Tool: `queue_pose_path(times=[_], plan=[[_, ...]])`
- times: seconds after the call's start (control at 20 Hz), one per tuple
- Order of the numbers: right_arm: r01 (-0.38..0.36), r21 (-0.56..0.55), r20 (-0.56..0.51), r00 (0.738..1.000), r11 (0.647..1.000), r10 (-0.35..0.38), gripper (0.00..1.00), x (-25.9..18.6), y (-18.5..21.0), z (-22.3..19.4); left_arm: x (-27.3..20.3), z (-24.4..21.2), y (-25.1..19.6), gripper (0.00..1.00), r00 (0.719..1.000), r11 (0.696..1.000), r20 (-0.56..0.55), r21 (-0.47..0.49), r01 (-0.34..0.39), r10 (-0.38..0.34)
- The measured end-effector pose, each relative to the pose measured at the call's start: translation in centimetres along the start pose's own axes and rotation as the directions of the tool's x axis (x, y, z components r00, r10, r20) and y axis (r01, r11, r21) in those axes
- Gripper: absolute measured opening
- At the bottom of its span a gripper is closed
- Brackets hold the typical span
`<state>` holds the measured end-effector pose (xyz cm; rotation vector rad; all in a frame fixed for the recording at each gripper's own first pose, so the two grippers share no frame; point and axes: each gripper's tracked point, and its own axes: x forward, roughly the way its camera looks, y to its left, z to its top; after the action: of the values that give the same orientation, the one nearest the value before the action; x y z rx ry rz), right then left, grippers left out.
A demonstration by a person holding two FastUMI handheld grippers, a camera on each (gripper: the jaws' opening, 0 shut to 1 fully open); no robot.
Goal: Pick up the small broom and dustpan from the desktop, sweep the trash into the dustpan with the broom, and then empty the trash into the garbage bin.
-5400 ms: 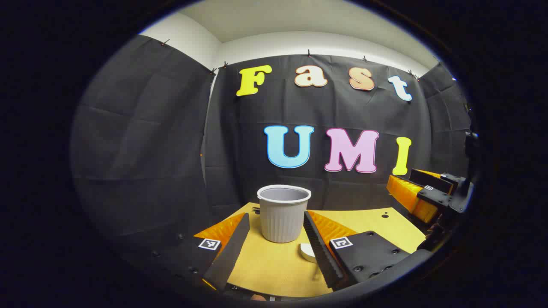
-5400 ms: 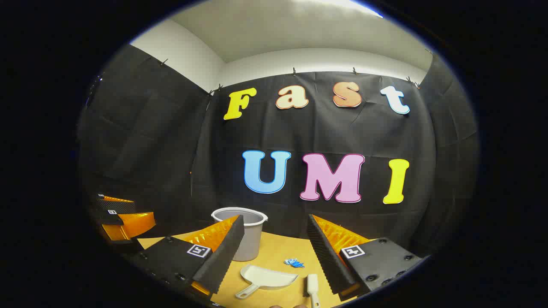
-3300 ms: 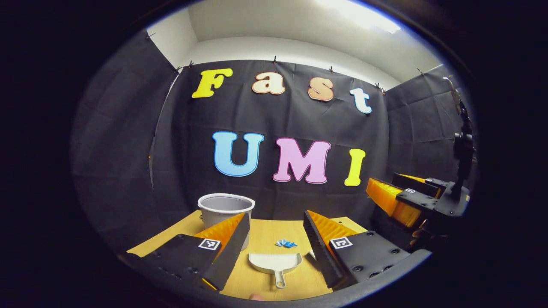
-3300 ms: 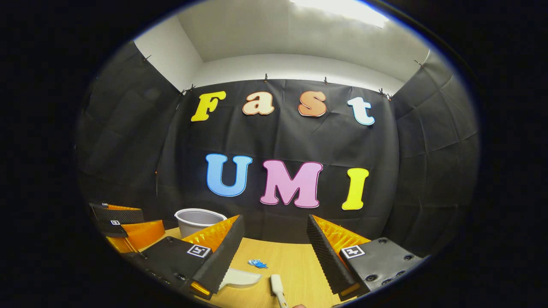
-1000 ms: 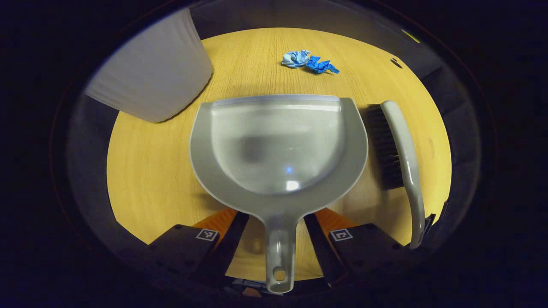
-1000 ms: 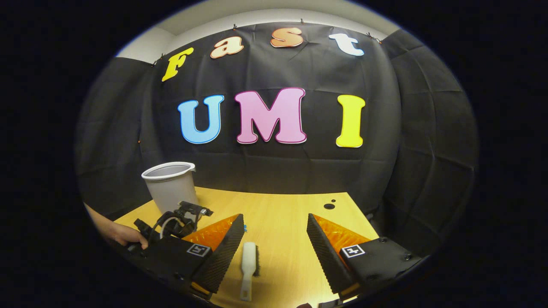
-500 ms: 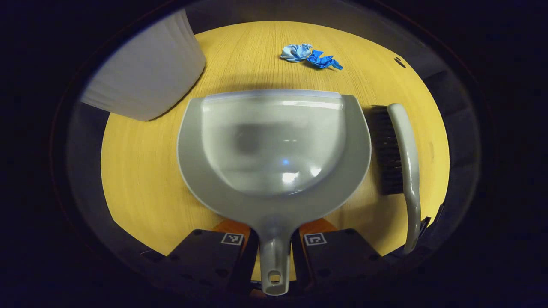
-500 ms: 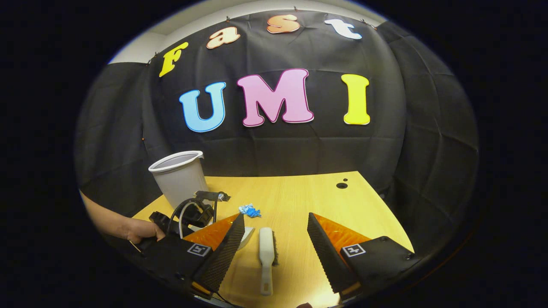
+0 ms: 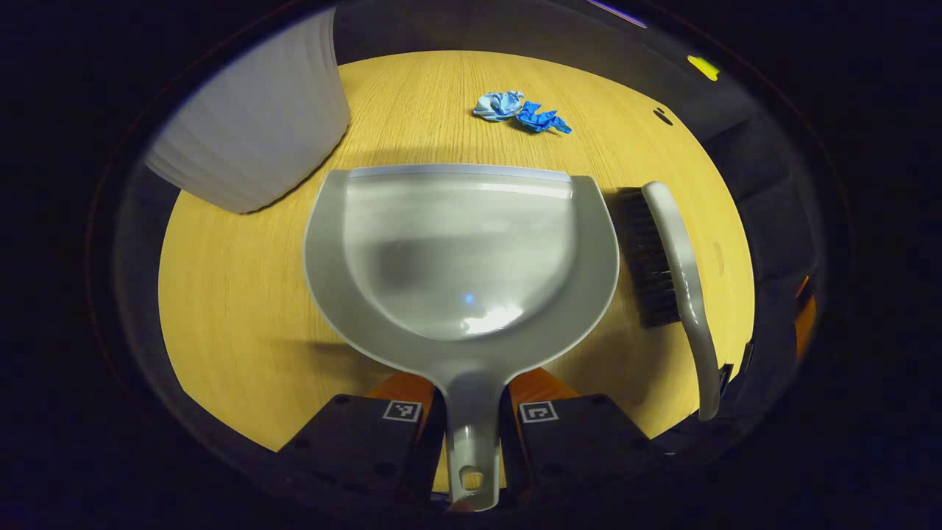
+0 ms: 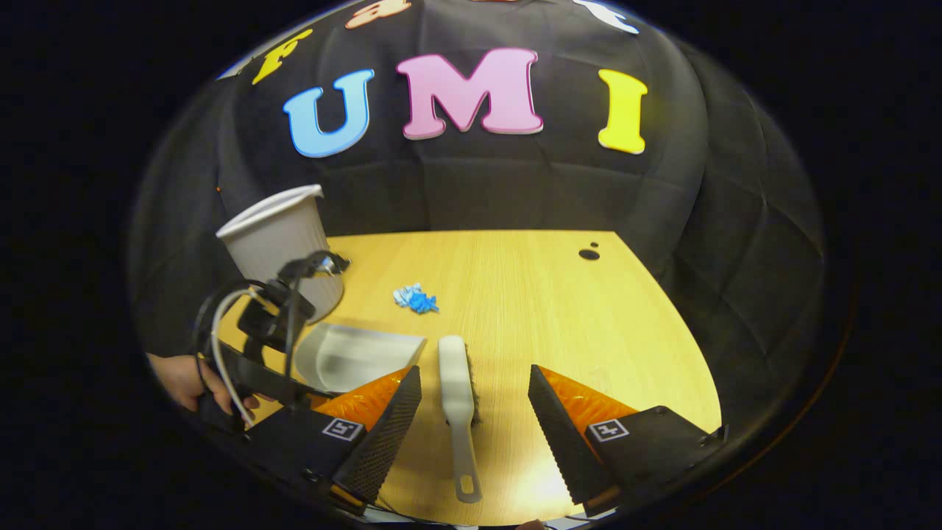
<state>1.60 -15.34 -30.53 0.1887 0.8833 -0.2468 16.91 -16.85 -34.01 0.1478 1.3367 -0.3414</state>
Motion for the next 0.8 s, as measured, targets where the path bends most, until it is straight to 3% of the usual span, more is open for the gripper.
queue_pose_path(times=[0.15, 0.25, 0.3, 0.35, 0.4, 0.55, 0.7, 0.75, 0.8], plan=[[-0.032, -0.052, -0.267, 0.964, 0.998, 0.017, 0.95, 2.4, 0.1, -4.9, 0.0, 0.0, 0.0, 0.32, 1.000, 1.000, 0.022, -0.008, 0.022, -0.021], [-0.011, -0.147, -0.299, 0.954, 0.989, -0.034, 0.92, 3.5, -0.7, -5.7, -0.1, -0.3, 0.0, 0.32, 0.998, 0.999, 0.042, -0.008, 0.041, -0.040], [-0.001, -0.192, -0.320, 0.945, 0.981, -0.062, 0.95, 3.7, -0.7, -6.8, -0.2, -0.4, 0.1, 0.33, 0.998, 0.999, 0.046, 0.004, 0.045, -0.045], [-0.001, -0.218, -0.354, 0.932, 0.976, -0.078, 0.92, 3.8, -0.8, -7.8, 0.0, -0.2, 0.1, 0.32, 0.998, 0.999, 0.045, 0.017, 0.045, -0.046], [-0.007, -0.230, -0.377, 0.922, 0.973, -0.082, 0.95, 4.2, -0.6, -8.4, 0.1, -0.2, 0.0, 0.32, 0.998, 0.999, 0.043, 0.024, 0.042, -0.043], [0.006, -0.198, -0.463, 0.881, 0.980, -0.099, 0.82, 5.7, -0.5, -10.2, 0.1, -0.2, 0.1, 0.32, 0.998, 0.999, 0.048, 0.021, 0.034, -0.035], [0.018, -0.160, -0.534, 0.839, 0.987, -0.102, 0.82, 6.4, -1.1, -11.6, 0.0, -0.2, 0.1, 0.32, 0.998, 0.999, 0.053, 0.009, 0.038, -0.039], [0.016, -0.143, -0.537, 0.839, 0.990, -0.091, 0.66, 6.6, -1.0, -11.5, 0.0, -0.2, 0.0, 0.32, 0.997, 0.999, 0.058, 0.003, 0.040, -0.040], [0.015, -0.120, -0.540, 0.838, 0.993, -0.078, 0.65, 6.8, -1.0, -11.3, 0.0, -0.2, 0.1, 0.32, 0.997, 0.999, 0.062, -0.004, 0.042, -0.042]])
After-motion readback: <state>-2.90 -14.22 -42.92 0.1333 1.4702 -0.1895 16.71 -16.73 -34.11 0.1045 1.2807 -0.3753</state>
